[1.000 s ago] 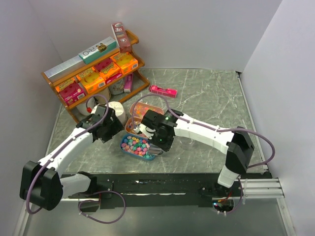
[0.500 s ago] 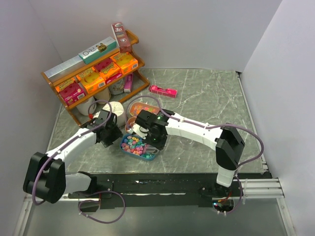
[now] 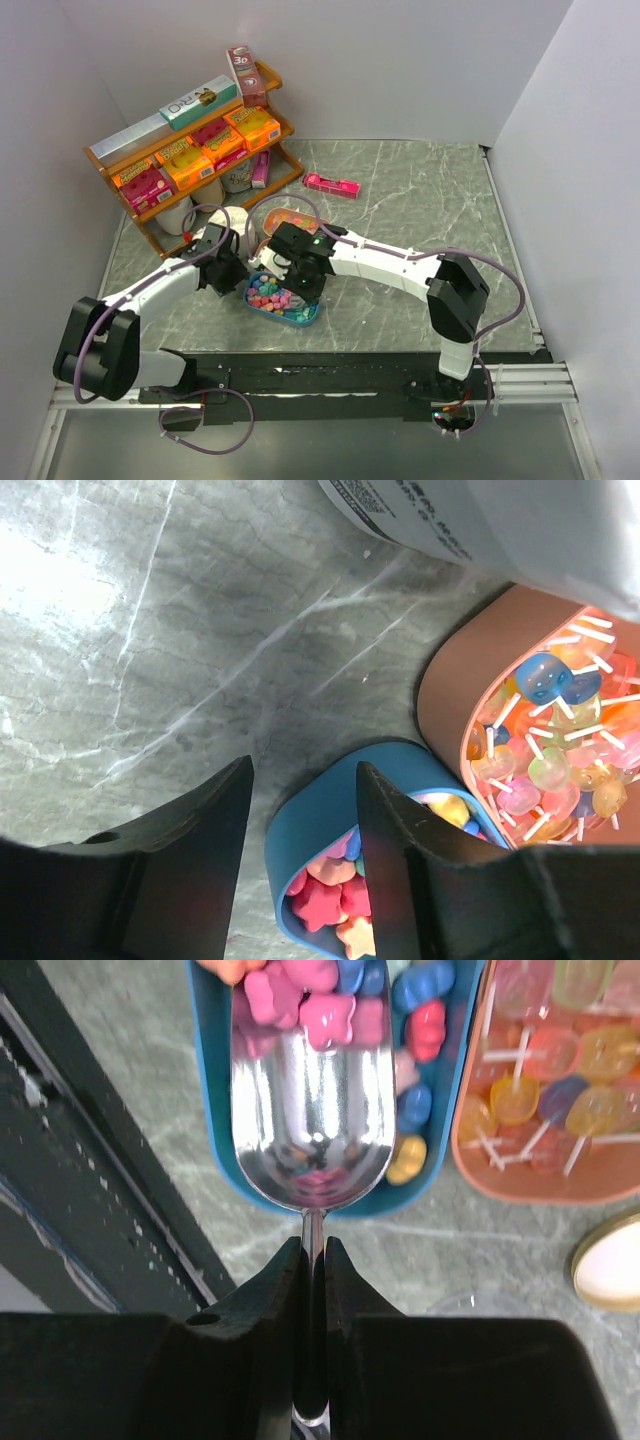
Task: Pack the candies
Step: Scoop the fake candies from the storage box.
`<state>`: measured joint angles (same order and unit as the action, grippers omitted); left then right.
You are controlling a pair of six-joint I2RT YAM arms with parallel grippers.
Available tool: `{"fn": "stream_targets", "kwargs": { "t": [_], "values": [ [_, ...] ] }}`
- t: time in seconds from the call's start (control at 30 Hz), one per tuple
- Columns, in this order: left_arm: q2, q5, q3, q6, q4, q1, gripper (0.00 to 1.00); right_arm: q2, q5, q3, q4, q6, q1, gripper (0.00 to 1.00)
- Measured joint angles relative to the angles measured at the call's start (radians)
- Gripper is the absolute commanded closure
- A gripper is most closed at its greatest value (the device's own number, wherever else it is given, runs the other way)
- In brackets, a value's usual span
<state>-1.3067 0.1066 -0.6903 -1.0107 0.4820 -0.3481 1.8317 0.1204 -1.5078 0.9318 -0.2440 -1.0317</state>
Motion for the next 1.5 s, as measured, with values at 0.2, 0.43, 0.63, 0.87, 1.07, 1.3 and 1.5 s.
{"fn": "stream_targets", "kwargs": {
  "t": [0.2,0.43,0.63,0.87,1.07,1.3,1.5],
  "values": [
    [-0.002,-0.003,0.000,0.001,-0.003,0.001,0.50,0.001,0.006,0.051,-0.094,0.041,0.000,1.00],
    [-0.002,-0.003,0.000,0.000,-0.003,0.001,0.50,0.001,0.004,0.137,-0.215,0.099,-0.004,1.00],
    [-0.002,-0.003,0.000,-0.001,-0.002,0.001,0.50,-0.004,-0.005,0.219,-0.289,0.137,-0.011,1.00],
    [0.005,-0.002,0.000,-0.005,0.010,0.001,0.50,-0.057,-0.016,0.302,-0.376,0.167,-0.014,1.00],
    [0.023,-0.008,0.000,-0.005,0.027,0.002,0.50,-0.105,-0.028,0.375,-0.441,0.179,-0.015,1.00],
    [0.040,-0.016,0.000,-0.005,0.039,0.003,0.49,-0.166,-0.046,0.453,-0.504,0.180,-0.015,1.00],
    [0.052,-0.016,0.000,-0.005,0.047,0.005,0.48,-0.214,-0.062,0.505,-0.538,0.179,-0.015,1.00]
  ]
}}
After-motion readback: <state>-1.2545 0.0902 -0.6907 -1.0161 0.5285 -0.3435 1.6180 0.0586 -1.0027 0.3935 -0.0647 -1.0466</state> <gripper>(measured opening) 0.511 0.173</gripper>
